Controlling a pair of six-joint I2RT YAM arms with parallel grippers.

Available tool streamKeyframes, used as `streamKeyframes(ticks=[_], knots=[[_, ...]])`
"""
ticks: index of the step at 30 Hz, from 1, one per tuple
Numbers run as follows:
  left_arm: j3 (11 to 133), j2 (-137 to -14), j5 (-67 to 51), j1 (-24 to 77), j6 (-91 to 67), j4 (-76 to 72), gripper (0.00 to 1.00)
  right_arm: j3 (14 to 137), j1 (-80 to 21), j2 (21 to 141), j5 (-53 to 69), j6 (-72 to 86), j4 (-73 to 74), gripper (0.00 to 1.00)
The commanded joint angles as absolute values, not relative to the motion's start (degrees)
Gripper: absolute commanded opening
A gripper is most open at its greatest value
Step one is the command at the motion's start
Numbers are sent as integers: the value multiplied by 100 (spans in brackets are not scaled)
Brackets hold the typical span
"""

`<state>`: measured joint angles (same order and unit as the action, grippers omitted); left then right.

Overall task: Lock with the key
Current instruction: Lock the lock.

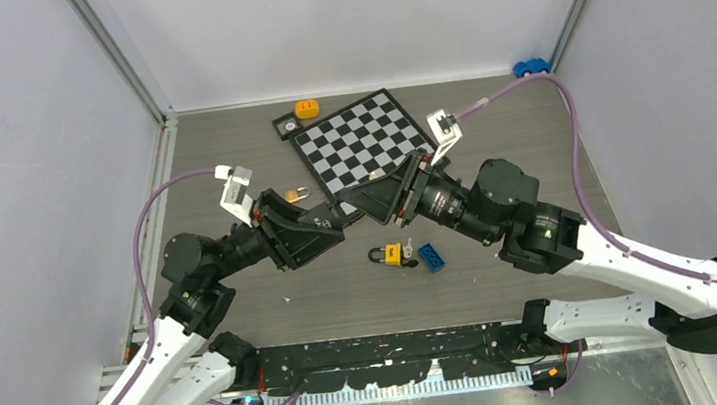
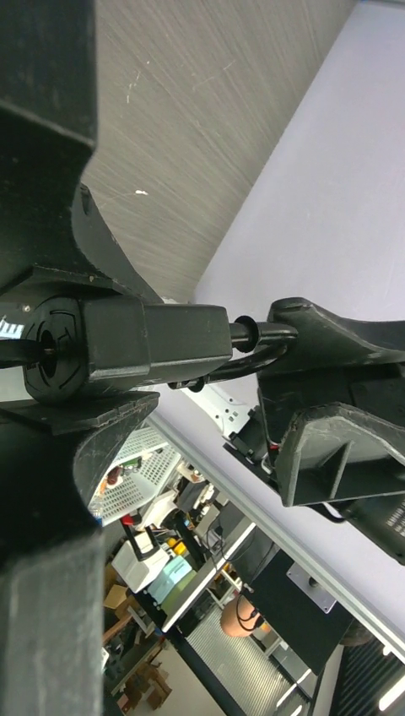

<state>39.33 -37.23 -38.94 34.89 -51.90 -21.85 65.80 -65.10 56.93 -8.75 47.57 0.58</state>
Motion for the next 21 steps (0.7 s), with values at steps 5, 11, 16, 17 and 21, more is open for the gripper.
streamKeyframes(ticks=[5, 11, 16, 17, 21], knots=[[4597, -3455, -4360, 3505, -4584, -1450, 0, 7979, -6495, 5974, -889, 3551, 2182, 49], [4808, -3403, -4396, 3507, -4247, -946, 0, 8076, -6495, 5944, -1181, 3291, 3029, 49], [4827, -3411, -4358, 3500, -4079, -705, 0, 7750, -6500, 5639, -1331, 3270, 2894, 49], [4818, -3406, -4341, 3506, -4061, -677, 0, 7710, -6500, 5593, -1406, 3332, 2877, 50], [4784, -3421, -4266, 3500, -3983, -594, 0, 7685, -6495, 5602, -1230, 3481, 2759, 50]])
